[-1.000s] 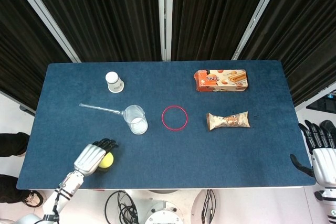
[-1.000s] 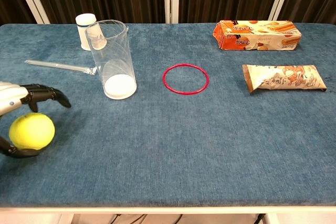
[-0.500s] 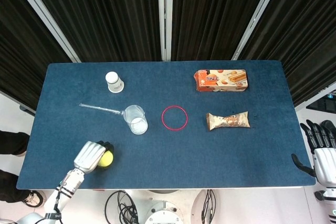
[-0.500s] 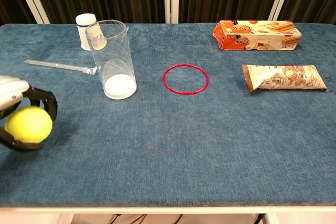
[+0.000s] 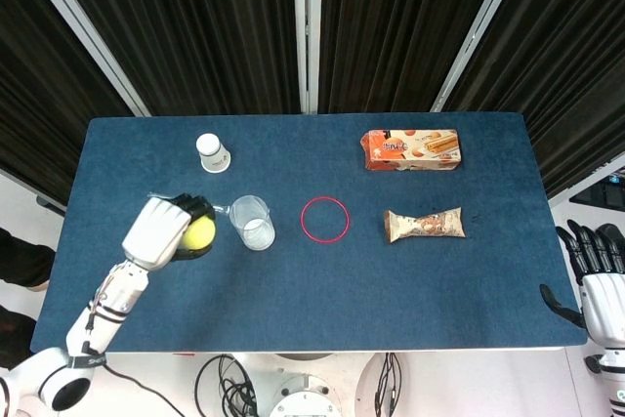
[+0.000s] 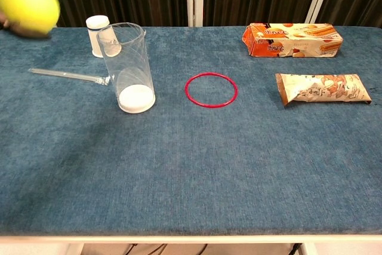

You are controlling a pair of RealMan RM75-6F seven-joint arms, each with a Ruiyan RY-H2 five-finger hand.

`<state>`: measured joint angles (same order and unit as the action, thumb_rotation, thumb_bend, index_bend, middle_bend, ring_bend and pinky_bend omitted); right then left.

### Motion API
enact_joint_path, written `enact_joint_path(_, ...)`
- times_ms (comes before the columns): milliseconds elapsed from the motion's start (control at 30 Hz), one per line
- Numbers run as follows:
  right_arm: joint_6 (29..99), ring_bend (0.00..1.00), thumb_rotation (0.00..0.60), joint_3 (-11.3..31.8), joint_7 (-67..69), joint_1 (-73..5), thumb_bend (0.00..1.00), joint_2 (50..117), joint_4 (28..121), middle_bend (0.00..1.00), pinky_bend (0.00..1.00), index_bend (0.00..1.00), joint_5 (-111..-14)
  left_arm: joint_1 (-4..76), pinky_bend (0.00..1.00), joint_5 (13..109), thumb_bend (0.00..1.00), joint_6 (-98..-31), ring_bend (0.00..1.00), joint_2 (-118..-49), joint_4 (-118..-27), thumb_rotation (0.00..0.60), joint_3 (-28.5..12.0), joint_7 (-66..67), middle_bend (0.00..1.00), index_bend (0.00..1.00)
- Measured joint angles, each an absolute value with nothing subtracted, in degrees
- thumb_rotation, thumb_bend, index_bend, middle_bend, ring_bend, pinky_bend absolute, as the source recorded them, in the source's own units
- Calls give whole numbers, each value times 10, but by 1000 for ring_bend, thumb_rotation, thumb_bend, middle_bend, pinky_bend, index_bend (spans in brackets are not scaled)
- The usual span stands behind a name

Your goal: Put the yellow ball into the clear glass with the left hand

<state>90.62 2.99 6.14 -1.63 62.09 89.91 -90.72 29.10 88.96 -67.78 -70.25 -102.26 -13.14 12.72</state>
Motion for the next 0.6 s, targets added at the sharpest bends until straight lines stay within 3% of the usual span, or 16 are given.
enact_joint_path(267, 904, 0, 600, 32, 54, -20, 237, 617, 911, 0, 0, 0, -910, 384, 807, 847, 237, -602, 556, -722, -1027, 600, -175, 145, 538, 548)
enact_joint_path(600, 906, 0, 600, 33, 63, -18, 236, 615, 905, 0, 0, 0, -903, 453, 800, 791, 237, -552, 547, -806, -925, 600, -181, 141, 529, 548)
